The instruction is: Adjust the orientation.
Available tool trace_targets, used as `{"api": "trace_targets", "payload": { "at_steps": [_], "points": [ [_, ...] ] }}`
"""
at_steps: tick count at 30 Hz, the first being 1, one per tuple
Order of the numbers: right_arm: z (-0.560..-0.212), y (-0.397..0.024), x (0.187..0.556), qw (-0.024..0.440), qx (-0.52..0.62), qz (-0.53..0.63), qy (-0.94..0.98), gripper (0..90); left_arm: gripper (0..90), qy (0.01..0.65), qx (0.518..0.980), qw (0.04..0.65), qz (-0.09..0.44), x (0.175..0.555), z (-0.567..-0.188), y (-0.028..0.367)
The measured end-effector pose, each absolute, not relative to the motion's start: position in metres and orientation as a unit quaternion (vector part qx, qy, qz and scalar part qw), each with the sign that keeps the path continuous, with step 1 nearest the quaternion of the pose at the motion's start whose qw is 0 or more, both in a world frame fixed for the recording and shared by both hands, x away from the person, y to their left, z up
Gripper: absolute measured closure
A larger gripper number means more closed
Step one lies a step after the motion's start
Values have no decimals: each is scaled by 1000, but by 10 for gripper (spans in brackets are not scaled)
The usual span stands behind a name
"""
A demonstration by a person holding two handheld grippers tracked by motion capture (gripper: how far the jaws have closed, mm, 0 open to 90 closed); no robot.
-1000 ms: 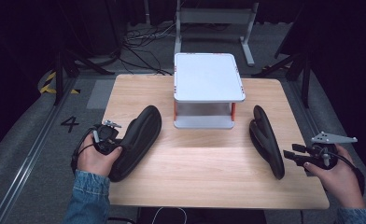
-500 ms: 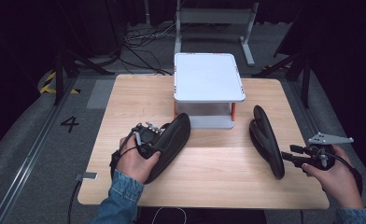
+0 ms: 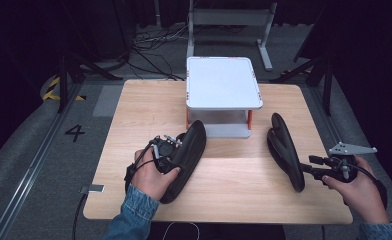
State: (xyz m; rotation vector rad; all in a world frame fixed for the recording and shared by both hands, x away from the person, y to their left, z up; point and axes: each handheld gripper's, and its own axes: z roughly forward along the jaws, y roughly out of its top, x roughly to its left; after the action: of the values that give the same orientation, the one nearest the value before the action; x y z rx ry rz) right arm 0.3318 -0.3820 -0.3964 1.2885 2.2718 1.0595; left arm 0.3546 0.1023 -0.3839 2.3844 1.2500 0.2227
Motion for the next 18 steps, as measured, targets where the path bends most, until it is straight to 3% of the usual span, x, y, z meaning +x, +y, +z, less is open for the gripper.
{"api": "trace_targets", "payload": {
  "at_steps": [1,6,18],
  "points": [
    [-397,-382,332,161,451,370,796,476,245,445,863,225,79,354,-384,100],
    [-396,-382,332,161,453,372,794,472,196,437,857,263,73,350,-381,91],
    [-397,-381,331,161,454,373,793,468,205,385,862,316,97,344,-375,69]
  ]
}}
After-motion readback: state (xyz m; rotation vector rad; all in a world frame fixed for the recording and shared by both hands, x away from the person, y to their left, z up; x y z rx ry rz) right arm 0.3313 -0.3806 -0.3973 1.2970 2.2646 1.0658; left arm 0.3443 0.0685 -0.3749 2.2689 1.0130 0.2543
